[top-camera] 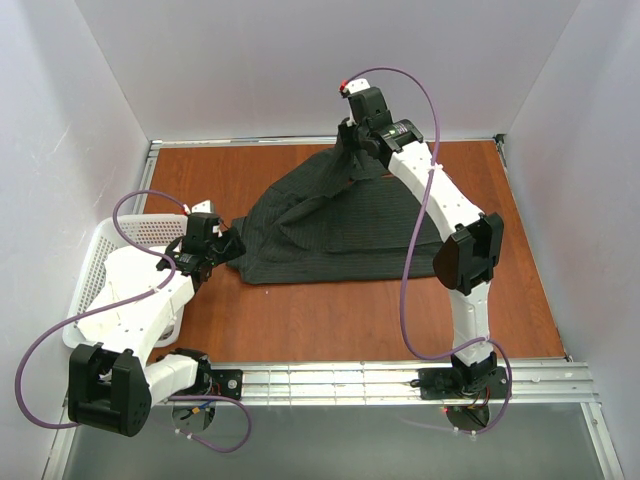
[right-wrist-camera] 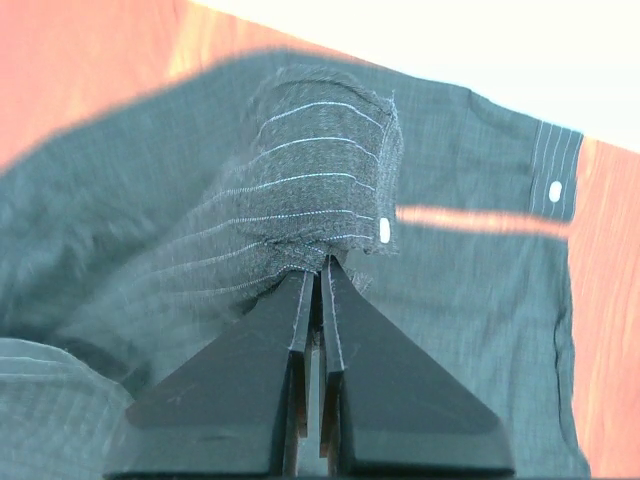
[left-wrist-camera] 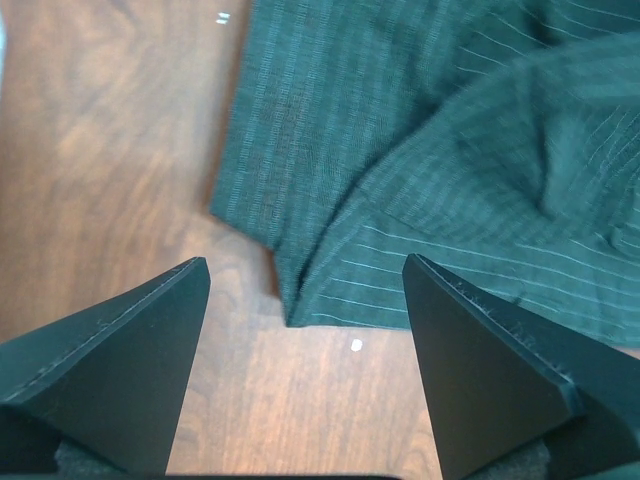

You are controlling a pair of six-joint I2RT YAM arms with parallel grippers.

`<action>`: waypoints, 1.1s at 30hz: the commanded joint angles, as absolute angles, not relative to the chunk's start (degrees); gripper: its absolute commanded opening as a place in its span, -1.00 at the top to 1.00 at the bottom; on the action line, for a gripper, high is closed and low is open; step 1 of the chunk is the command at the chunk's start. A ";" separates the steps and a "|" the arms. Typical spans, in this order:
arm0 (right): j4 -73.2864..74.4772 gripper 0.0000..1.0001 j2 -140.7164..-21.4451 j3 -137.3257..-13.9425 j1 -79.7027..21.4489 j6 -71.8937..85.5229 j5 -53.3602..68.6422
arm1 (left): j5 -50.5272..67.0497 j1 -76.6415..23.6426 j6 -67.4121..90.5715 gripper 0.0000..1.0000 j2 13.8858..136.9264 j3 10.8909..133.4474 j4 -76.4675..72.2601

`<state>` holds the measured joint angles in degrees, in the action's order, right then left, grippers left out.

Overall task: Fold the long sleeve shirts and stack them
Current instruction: Fold the shirt

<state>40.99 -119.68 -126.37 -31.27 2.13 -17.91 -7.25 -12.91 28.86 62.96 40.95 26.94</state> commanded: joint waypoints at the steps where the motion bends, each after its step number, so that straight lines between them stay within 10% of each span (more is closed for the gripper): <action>1: 29.55 0.97 -118.74 -126.30 -31.38 0.27 -17.67 | -1.86 -12.66 28.65 -0.48 62.40 40.52 24.96; 13: 30.84 0.93 -115.05 -114.44 -31.46 -3.43 -7.65 | 16.25 -16.34 40.86 -0.34 74.52 49.03 18.73; 28: 40.96 0.97 -110.92 -104.60 -30.32 -4.13 -18.62 | 2.12 -26.28 46.67 -0.25 92.81 53.09 14.50; 33: 41.04 0.17 -110.48 -100.55 -28.31 -0.45 -20.66 | 1.84 -26.28 48.34 -0.25 91.50 50.02 15.12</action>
